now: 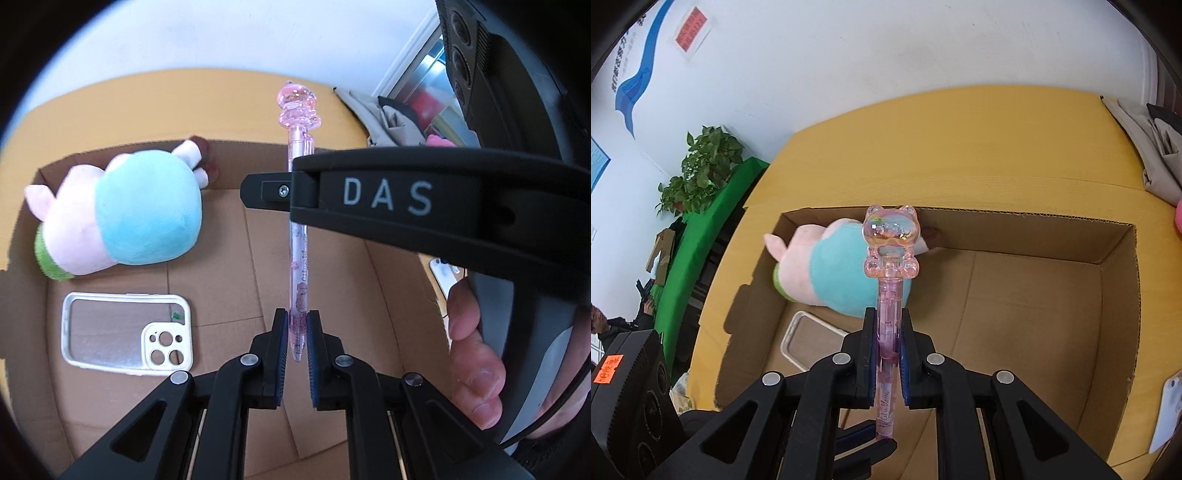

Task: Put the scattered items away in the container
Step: 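Carry the pink pen upright with the left tool over the box, then lower the pen into the box and open the left tool, then withdraw the left tool from the box toward the black sunglasses, then close the left tool on the black sunglasses frame, then lift the sunglasses with the left tool and carry them over the box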

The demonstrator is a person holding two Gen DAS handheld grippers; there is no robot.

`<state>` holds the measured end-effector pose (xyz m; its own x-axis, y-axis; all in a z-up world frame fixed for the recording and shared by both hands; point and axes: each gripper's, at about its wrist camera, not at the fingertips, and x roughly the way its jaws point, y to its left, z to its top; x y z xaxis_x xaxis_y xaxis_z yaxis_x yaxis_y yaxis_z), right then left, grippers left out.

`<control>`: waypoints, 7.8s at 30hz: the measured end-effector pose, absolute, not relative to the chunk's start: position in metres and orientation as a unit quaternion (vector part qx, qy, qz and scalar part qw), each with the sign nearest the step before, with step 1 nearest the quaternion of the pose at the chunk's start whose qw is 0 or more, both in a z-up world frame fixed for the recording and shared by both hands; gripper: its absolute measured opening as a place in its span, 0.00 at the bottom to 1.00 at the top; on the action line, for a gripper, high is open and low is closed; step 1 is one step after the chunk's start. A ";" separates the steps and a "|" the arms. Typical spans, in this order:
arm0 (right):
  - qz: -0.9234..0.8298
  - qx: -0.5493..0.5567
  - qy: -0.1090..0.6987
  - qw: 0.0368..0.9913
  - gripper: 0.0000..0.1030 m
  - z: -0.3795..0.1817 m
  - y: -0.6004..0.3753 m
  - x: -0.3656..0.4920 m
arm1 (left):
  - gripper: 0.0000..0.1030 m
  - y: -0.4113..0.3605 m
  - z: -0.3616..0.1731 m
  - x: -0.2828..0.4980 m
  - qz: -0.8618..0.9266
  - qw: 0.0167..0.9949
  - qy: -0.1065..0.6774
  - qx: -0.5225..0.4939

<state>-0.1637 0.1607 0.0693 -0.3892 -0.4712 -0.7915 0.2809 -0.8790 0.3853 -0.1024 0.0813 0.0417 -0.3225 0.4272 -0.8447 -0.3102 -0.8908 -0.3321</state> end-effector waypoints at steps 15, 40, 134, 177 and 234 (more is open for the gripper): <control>-0.805 0.545 -0.111 0.206 0.11 0.018 0.169 -0.211 | 0.09 0.090 0.006 -0.135 0.786 0.224 -0.048 -0.574; -0.773 0.597 -0.132 0.169 0.11 -0.046 0.168 -0.241 | 0.09 0.079 -0.039 -0.149 0.750 0.216 -0.062 -0.622; -0.919 0.368 0.015 0.144 1.00 0.045 0.222 0.100 | 0.76 -0.031 0.050 0.125 0.932 0.076 -0.016 -0.355; -0.833 0.421 0.139 0.330 0.60 -0.054 0.078 0.145 | 0.65 -0.069 -0.055 0.145 0.862 0.073 -0.059 -0.498; -0.888 0.385 0.014 0.251 0.59 0.072 0.110 0.024 | 0.64 -0.038 0.069 -0.002 0.877 0.152 -0.017 -0.455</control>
